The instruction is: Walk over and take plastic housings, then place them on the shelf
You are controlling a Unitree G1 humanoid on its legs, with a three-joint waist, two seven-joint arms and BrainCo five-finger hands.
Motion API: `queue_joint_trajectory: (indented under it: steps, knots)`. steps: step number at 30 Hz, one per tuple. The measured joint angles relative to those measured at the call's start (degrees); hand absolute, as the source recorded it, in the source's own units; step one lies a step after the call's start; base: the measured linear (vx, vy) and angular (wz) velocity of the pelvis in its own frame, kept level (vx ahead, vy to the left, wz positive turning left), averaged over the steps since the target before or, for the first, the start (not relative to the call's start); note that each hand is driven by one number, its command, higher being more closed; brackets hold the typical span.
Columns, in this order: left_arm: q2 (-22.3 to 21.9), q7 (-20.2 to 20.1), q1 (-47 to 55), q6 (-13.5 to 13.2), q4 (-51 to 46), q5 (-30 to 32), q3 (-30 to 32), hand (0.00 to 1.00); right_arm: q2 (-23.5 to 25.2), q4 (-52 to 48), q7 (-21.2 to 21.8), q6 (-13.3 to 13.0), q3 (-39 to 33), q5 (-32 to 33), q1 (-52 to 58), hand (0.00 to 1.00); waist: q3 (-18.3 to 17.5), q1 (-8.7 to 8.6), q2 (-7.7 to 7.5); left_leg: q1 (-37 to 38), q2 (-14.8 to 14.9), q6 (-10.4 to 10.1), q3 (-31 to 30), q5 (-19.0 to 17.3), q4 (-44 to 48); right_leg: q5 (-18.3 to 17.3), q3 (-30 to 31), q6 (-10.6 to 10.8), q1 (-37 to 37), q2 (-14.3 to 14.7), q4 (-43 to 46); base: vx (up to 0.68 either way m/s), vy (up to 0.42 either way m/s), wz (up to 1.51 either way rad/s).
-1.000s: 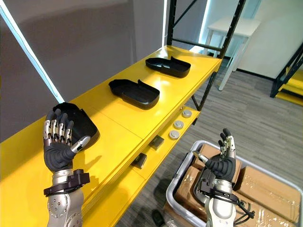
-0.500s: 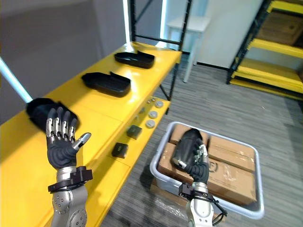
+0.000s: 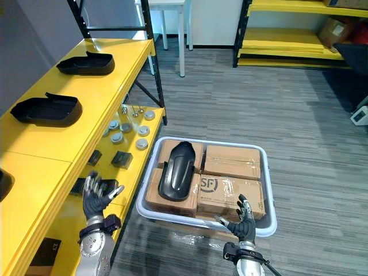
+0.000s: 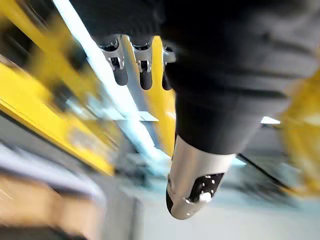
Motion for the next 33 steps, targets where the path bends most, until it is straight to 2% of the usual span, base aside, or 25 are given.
queue_joint_trajectory:
  steps: [4,7,11,16,17,18,19,20,21,22,23,24,25,26,27,29,30,31,33]
  knots:
    - [1.5,0.5,-1.1,2.9,13.8,3.7,-0.9,0.00,0.1,4.5,-4.0,0.1,-1.0,-1.1,-8.8,0.00,1.6,0.20,-0.21,-0.1,-1.8,0.3,-1.7,0.7,-3.0,0.6,-2.4,0.9,0.8,-1.0,-1.8,0.03,0.064,0.31]
    - [2.8,1.1,-4.3,3.8,23.0,4.7,-2.8,0.00,0.0,9.8,-9.5,1.4,-5.1,-1.1,-18.8,0.00,5.1,1.59,-0.19,-2.0,-2.5,0.7,-4.8,1.5,-3.3,0.8,-5.7,0.8,0.7,-1.4,-1.1,0.01,0.035,0.53]
    - [3.7,1.1,-5.5,4.0,25.2,4.6,-3.4,0.00,-1.2,13.9,-15.9,3.1,-8.6,-1.4,-29.8,0.00,9.5,4.16,-0.21,-3.6,-2.8,0.8,-6.3,2.5,-3.3,0.9,-6.2,0.6,-0.3,-1.7,0.3,-0.01,0.027,0.28]
    - [5.4,1.1,-6.9,4.0,29.9,4.3,-5.1,0.00,-3.3,20.9,-20.8,4.8,-11.4,-1.3,-40.1,0.00,11.8,6.25,-0.21,-5.4,-3.0,1.6,-6.6,3.1,-2.8,0.9,-6.3,0.6,-2.5,-2.4,3.7,0.04,0.029,0.15]
    - [5.4,1.1,-7.9,4.0,31.4,4.1,-5.1,0.00,-4.7,24.3,-21.2,5.1,-11.3,-1.4,-43.5,0.00,12.9,6.39,0.88,-5.2,-1.7,2.0,-6.6,3.4,-2.8,0.3,-6.0,0.6,-7.2,-2.8,11.9,0.05,0.020,-0.08]
    - [5.4,1.1,-8.9,4.0,32.2,3.8,-5.1,0.00,-5.4,25.7,-21.3,5.2,-11.3,-1.3,-45.1,0.00,13.6,6.61,1.62,-5.4,-0.8,2.0,-6.7,3.4,-2.6,-1.3,-5.2,0.5,-10.2,-2.3,15.1,0.01,0.004,-0.17]
    - [5.9,1.1,-10.4,3.8,34.3,3.5,-4.7,0.00,-6.3,27.6,-21.8,5.2,-11.5,-1.3,-47.3,0.00,14.5,6.90,2.02,-6.3,0.1,2.0,-6.9,3.4,-2.1,-1.6,-4.1,1.3,-10.8,-0.2,6.7,-0.02,-0.034,0.07]
    - [7.0,1.1,-12.6,3.8,35.9,3.1,-4.1,0.00,-6.8,29.5,-22.4,5.3,-11.8,-1.1,-49.0,0.00,15.1,7.11,-0.26,-8.2,-1.2,1.9,-7.0,3.4,0.2,8.2,-3.8,-0.2,-10.7,-0.4,-5.6,-0.01,-0.081,0.27]
    - [7.0,1.2,-14.3,3.6,36.7,2.7,-2.8,0.00,-7.9,32.1,-22.4,5.7,-12.4,-1.0,-51.5,0.00,16.7,6.95,0.48,-9.8,-0.6,0.7,-7.9,2.4,3.2,11.6,-4.1,-1.8,-10.9,0.1,-6.2,0.02,-0.063,0.23]
    - [7.0,1.2,-14.3,3.5,36.8,2.5,-2.7,0.00,-7.9,33.8,-22.4,6.1,-12.4,-0.8,-52.9,0.00,16.8,7.09,0.55,-11.4,0.1,0.6,-7.9,2.4,5.3,11.8,-3.9,-2.1,-11.5,0.5,-6.0,0.09,-0.015,0.00]
    - [7.1,1.1,-14.5,3.5,37.6,2.0,-2.7,0.00,-7.7,36.4,-22.3,6.6,-12.4,-0.7,-54.3,0.00,17.3,7.31,0.17,-14.3,0.8,-0.6,-8.1,0.9,9.7,11.6,-2.8,-2.3,-11.5,0.7,-6.0,0.13,0.061,-0.20]
    - [6.7,1.1,-14.7,3.4,38.9,1.6,-2.7,0.00,-7.6,37.4,-22.8,6.6,-12.4,-0.7,-54.9,0.00,17.5,7.37,0.13,-15.1,-0.3,-0.7,-9.2,-0.8,8.0,11.6,-2.1,-2.3,-11.5,0.7,-5.8,0.13,0.067,-0.19]
    - [6.6,1.1,-14.8,3.5,39.6,0.9,-2.7,0.00,-7.8,37.9,-22.9,6.6,-12.4,-0.7,-55.2,0.00,17.6,7.38,0.06,-15.4,-1.0,-0.5,-9.7,-0.8,6.1,11.6,-1.8,-2.3,-11.5,0.7,-5.7,0.08,0.119,-0.31]
    - [6.6,1.1,-14.9,3.5,40.8,-0.2,-2.7,0.00,-8.1,38.5,-22.8,6.8,-12.4,-0.6,-55.9,0.00,17.7,7.44,0.32,-15.2,-1.9,1.9,-9.7,1.4,0.8,11.1,-1.1,-1.7,-11.7,1.1,-4.6,0.05,0.176,-0.32]
    - [7.4,1.2,-15.9,3.5,41.7,-1.2,-2.5,0.00,-8.0,38.9,-22.8,6.8,-12.5,-0.5,-55.7,0.00,18.0,8.12,-0.94,-15.3,-2.6,2.0,-9.4,1.7,2.4,9.2,-0.9,-0.4,-12.9,0.0,-1.9,0.08,0.203,-0.26]
    - [7.4,1.4,-17.4,3.5,41.7,-2.3,-2.1,0.00,-7.9,40.2,-23.9,6.6,-13.1,-0.7,-55.7,0.00,18.1,8.52,-1.06,-17.0,-2.9,2.2,-9.4,1.5,5.2,8.6,-1.1,0.0,-14.3,-1.0,0.9,0.06,0.180,0.02]
    - [8.2,2.6,-18.8,3.5,41.8,-3.5,-1.2,0.00,-5.1,40.2,-24.0,6.5,-11.8,-0.7,-55.0,0.00,18.1,8.71,-1.14,-17.3,-2.7,3.0,-9.3,0.6,7.4,8.6,-1.1,0.0,-14.3,-1.1,2.0,0.01,0.134,-0.02]
    - [8.1,3.0,-19.4,3.5,41.8,-3.5,-0.5,0.00,-4.5,40.2,-24.0,6.5,-10.7,-0.7,-54.2,1.00,18.1,8.56,-1.17,-17.6,-2.5,2.9,-9.4,0.5,7.4,8.6,-1.1,0.0,-14.6,-0.9,2.0,-0.02,0.096,-0.13]
    - [8.1,3.5,-20.1,3.5,42.0,-3.5,-0.5,0.00,-4.1,40.0,-24.0,6.5,-9.9,-0.9,-52.7,1.00,18.2,8.28,-1.18,-18.3,-2.2,2.9,-9.3,0.4,7.4,8.6,-1.0,0.0,-15.4,-0.8,2.1,-0.06,-0.026,-0.10]
